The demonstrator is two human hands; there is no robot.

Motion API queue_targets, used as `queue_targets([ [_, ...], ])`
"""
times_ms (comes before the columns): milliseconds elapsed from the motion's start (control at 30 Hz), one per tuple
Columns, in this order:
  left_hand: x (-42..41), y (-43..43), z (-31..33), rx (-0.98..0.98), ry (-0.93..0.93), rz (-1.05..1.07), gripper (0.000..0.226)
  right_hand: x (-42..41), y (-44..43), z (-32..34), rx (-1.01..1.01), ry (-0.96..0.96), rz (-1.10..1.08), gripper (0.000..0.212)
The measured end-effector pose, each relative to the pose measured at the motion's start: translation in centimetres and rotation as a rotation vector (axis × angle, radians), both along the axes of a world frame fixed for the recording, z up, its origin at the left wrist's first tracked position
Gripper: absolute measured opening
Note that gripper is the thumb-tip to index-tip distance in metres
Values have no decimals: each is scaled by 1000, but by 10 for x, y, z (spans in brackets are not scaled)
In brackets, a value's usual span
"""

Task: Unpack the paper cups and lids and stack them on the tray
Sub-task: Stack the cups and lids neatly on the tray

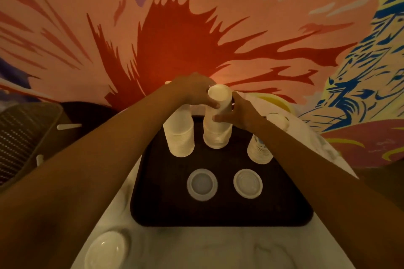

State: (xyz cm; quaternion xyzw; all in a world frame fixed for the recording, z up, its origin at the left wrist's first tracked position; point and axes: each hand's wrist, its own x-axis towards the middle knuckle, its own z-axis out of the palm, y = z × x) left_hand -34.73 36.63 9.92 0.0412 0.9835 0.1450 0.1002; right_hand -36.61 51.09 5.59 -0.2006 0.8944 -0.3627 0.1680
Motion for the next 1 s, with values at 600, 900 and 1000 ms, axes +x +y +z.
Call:
queue_targets([
  [600, 74, 17, 21, 13, 260, 38, 54, 44, 33, 5, -217, 2, -184, 81],
  [900, 198, -4, 8, 352, 274, 199, 43, 132, 34, -1, -177, -10, -82, 73],
  [1000, 234, -21, -5, 388, 215, 294, 40, 160, 18, -6, -171, -61, -48, 68],
])
